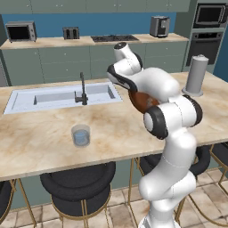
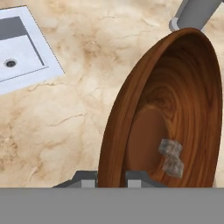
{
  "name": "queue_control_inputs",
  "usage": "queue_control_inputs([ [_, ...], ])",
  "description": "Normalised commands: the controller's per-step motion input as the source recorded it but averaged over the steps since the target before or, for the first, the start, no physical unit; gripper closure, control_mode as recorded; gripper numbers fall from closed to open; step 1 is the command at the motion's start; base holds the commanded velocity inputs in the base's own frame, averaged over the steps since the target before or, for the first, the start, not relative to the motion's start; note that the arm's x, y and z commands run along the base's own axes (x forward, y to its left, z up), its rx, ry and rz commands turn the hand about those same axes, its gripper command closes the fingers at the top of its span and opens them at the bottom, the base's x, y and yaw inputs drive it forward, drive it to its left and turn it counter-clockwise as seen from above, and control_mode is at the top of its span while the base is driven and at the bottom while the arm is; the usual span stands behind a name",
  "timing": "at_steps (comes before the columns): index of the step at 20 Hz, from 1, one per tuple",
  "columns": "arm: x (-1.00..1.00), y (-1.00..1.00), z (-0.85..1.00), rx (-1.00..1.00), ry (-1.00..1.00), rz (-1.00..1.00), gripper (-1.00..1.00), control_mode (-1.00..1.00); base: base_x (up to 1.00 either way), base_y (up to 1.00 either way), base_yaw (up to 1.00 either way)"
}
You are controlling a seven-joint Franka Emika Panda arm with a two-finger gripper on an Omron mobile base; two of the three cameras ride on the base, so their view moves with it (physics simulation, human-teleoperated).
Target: There are four ice cubes in the ice bowl. Place two ice cubes in each glass of water.
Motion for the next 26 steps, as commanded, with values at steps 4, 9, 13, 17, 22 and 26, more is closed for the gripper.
queue_control_inputs([
  [4, 0.0, -0.18, 0.0, 0.05, -0.07, -0.01, 1.0, -1.0, 0.0, 0.0, 0.0],
  [9, 0.0, -0.22, 0.01, 0.04, -0.05, -0.01, 1.0, -1.0, 0.0, 0.0, 0.0],
  [13, 0.0, -0.22, 0.04, 0.03, -0.04, -0.01, 1.0, -1.0, 0.0, 0.0, 0.0],
  [17, 0.0, -0.14, 0.05, 0.02, -0.03, 0.0, 1.0, -1.0, 0.0, 0.0, 0.0],
  [22, 0.0, -0.05, 0.09, 0.0, -0.05, 0.0, 1.0, -1.0, 0.0, 0.0, 0.0],
  [26, 0.0, -0.04, 0.09, 0.0, -0.08, 0.0, 1.0, -1.0, 0.0, 0.0, 0.0],
])
